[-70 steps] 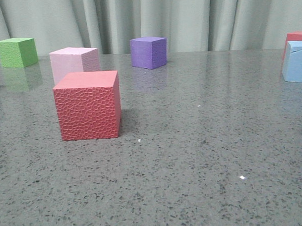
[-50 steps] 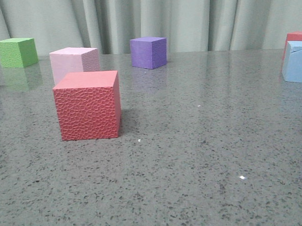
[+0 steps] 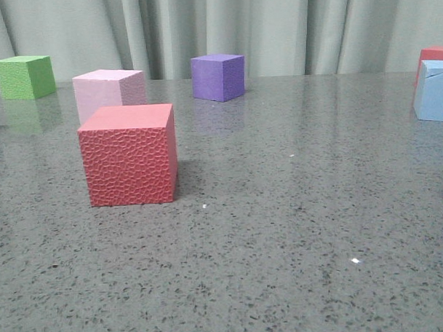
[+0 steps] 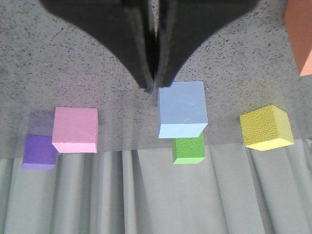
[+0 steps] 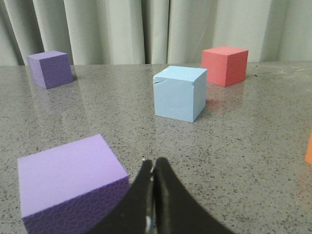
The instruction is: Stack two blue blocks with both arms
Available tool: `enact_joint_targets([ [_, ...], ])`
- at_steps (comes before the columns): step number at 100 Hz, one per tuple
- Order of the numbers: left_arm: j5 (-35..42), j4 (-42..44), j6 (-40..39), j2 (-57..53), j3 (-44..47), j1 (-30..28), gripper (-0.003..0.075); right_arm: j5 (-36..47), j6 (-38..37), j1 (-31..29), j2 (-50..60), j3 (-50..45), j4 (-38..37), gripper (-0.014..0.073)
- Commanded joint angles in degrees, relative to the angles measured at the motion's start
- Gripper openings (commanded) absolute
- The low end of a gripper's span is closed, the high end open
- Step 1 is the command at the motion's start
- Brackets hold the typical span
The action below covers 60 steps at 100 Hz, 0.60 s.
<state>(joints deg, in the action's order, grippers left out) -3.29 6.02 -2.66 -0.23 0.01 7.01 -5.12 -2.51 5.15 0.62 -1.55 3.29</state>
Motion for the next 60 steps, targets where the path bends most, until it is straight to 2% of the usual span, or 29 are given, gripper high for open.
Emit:
enact_joint_targets([
  [1,4.89,-0.10,-0.62,-1.84,2.31,0.34,-0.0019,5.12,0.38,-0.35,1.51,0.96,-0.08,-0.0067],
  [27,5.75,-0.10,-0.62,-1.84,2.31,0.34,-0.0019,5.12,0.38,-0.35,1.51,1.03,-0.08,-0.0067],
  [47,7.27,-0.10,-0.62,-1.84,1.93,0.34,-0.0019,9.60,0.38,-0.35,1.51,1.09,-0.08,-0.0067],
  [60,6.53,-1.86,-0.62,-1.74,0.17,0.34,-0.0019,8.05,0.38,-0.35,1.46,2.87,-0.08,-0.0067],
])
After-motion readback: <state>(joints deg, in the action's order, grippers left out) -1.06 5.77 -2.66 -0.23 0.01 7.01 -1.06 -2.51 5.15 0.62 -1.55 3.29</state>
